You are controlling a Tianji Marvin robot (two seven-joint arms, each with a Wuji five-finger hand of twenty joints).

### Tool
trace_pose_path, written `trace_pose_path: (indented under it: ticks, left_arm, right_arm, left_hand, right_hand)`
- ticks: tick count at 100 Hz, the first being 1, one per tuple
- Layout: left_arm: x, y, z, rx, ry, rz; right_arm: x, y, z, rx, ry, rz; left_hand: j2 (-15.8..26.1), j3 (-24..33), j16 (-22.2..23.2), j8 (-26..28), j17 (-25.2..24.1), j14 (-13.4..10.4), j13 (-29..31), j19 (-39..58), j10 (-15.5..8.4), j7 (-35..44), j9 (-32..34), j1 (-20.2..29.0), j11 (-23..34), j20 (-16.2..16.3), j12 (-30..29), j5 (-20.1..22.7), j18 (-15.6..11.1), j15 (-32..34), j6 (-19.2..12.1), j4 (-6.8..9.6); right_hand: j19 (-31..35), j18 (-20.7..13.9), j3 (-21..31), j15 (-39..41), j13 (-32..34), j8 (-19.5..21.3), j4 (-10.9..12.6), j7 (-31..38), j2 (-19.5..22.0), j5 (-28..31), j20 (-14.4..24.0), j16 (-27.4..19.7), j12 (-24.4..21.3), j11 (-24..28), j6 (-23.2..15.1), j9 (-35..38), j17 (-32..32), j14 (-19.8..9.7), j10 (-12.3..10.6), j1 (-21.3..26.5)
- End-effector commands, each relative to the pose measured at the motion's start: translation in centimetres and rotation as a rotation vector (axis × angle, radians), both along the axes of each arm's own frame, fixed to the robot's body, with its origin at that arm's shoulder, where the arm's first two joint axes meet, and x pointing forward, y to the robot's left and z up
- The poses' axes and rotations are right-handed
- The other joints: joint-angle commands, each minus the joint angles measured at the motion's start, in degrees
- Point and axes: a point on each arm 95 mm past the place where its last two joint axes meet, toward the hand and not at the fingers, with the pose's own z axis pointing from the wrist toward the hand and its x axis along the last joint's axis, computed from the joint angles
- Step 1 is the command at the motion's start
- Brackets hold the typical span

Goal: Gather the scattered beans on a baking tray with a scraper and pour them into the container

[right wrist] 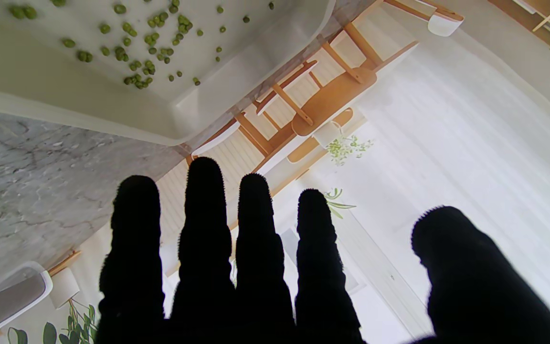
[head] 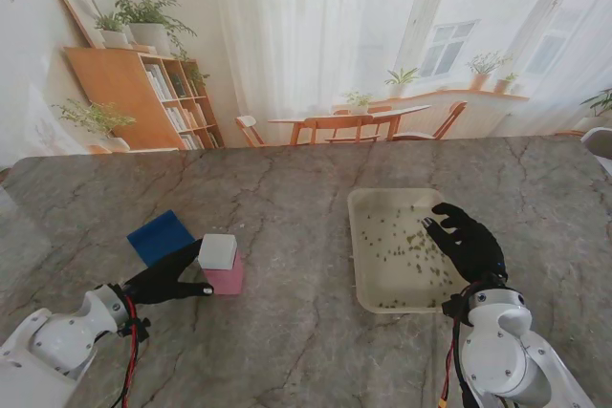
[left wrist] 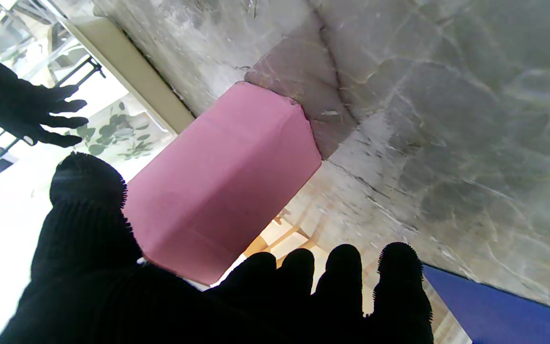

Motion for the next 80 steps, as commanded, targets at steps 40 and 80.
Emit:
trace_pose_path:
  ticks: [40, 80]
  left_arm:
    - [0.9, -1.1, -1.0, -0.044, 0.049, -0.039]
    - [1.8, -1.9, -2.2, -0.075, 0.106, -0.062]
  right_arm:
    - [-0.1, 0.1, -0.2, 0.0, 0.016, 0.007]
    - [-0.2, -0.1, -0.2, -0.002, 0.017, -0.004]
  left_hand:
    - [-3.9, 1.2, 0.4, 3.2, -0.9, -0.6, 0.7, 2.7, -1.8, 0.7, 1.7, 1.0, 0.3, -2.7, 0.4, -2.2, -3.1, 0.9, -8.2, 1.25]
    - [-5.2, 3.7, 1.0, 14.4, 0.1, -1.2, 3.5, 6.1, -2.6, 3.3, 4.6, 2.2, 0.9, -2.8, 1.1, -2.9, -3.1, 1.4, -8.6, 1.17]
  right_hand:
    - [0.5, 0.6, -1.2, 1.9, 1.8, 0.0, 1.3, -0.9, 1.2, 0.7, 1.5, 1.4, 0.6, -1.2, -1.2, 0.6, -0.2, -0.1, -0.6, 0.2]
    - [0.5, 0.7, -1.3, 2.4, 2.0, 0.0, 1.3, -0.9, 1.2, 0.7, 1.7, 1.7, 0.7, -1.1, -1.2, 0.8, -0.1, -0.1, -0.7, 0.2]
